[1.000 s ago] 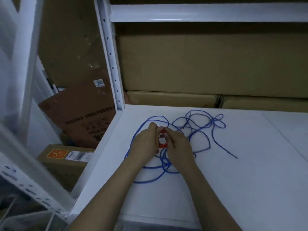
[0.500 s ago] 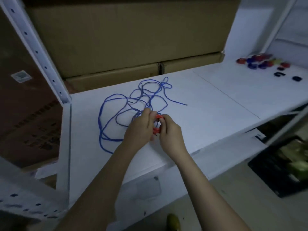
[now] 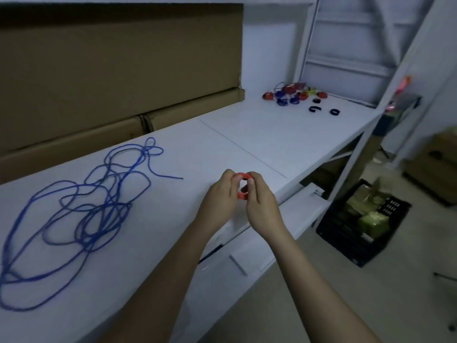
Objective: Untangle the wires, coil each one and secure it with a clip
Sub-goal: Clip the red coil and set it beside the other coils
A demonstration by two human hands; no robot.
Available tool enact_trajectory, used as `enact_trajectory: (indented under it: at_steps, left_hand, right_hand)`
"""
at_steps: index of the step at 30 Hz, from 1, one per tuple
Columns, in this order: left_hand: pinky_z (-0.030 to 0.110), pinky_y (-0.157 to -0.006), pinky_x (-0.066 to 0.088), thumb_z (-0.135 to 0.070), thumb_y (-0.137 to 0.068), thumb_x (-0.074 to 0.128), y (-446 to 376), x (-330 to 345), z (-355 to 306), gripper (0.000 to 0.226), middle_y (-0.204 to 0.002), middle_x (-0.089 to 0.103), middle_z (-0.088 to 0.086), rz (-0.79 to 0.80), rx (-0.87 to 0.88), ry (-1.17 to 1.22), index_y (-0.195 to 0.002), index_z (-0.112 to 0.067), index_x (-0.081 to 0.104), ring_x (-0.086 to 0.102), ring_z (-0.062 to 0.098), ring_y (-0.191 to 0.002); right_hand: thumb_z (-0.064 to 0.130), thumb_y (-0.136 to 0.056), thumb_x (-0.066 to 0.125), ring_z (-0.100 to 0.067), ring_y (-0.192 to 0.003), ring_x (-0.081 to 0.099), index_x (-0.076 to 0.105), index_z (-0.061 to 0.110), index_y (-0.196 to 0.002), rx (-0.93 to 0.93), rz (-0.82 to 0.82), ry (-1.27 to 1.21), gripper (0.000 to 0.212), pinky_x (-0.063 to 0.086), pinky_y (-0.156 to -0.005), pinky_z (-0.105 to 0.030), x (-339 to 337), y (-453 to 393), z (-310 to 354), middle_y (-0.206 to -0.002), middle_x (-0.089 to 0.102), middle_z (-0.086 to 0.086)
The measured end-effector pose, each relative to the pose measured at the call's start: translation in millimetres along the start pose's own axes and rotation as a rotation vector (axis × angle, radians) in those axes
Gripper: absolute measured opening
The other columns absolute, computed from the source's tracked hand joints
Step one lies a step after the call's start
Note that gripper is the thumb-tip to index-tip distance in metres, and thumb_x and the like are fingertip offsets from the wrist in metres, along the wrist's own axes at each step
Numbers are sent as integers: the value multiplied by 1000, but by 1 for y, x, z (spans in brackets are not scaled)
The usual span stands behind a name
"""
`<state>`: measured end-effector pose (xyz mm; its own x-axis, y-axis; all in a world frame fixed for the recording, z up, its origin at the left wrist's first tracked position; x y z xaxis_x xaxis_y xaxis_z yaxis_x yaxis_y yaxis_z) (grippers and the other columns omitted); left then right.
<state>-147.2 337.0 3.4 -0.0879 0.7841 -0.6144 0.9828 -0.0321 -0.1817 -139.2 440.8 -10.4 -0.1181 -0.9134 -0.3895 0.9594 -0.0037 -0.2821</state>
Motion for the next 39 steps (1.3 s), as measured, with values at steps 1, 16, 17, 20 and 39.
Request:
enact_trajectory:
  at_steps: [1,16,17,20,39]
  left_hand:
    - [30,-66,44,-28,-104,31,-12,16,-10,20,-85,59,3,1,15,-6,-96,-19,47,56,18,-76]
    - [25,-61,42,-23,-104,30,-195,217,-133,17,-74,50,-3,203,65,112,-96,-17,44,48,9,-58]
    - [24,-60,42,-26,-104,29,-209,227,-136,21,-73,53,-2,223,44,132,-97,-15,46,50,10,-57]
    - [26,-60,43,-35,-104,28,-255,255,-139,33,-69,59,1,275,-25,203,-98,-13,51,54,13,-57]
    - [27,-77,46,-22,-98,47,-516,337,-120,21,-105,58,-1,2,-129,-47,-110,-13,62,58,17,-94]
  right_hand:
    - [30,-105,26,-12,-73,59,49,27,-107,19,12,-17,23,47,-66,-26,-17,-11,-11,-84,60,3]
    - [16,-103,39,1,-68,52,63,9,-103,158,-228,-164,25,41,-65,-11,-216,-183,-158,-79,59,6]
    - [15,-102,40,1,-67,52,64,10,-101,165,-232,-171,24,42,-65,-14,-224,-196,-168,-78,60,6]
    - [16,-102,43,-6,-67,51,66,11,-99,176,-217,-192,24,41,-65,-23,-244,-238,-197,-74,59,5]
    - [18,-100,48,-10,-68,52,64,19,-92,176,-86,-139,19,44,-70,-30,-339,-500,-324,-73,58,3]
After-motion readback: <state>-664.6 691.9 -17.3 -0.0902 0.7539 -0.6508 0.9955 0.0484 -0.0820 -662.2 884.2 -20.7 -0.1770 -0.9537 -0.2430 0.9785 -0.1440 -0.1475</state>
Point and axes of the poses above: each hand's wrist, its own y-axis away from the middle knuckle, its own x-axis out of the palm, z = x × y, the point moved 4 cm from there along -y, towards the middle knuckle
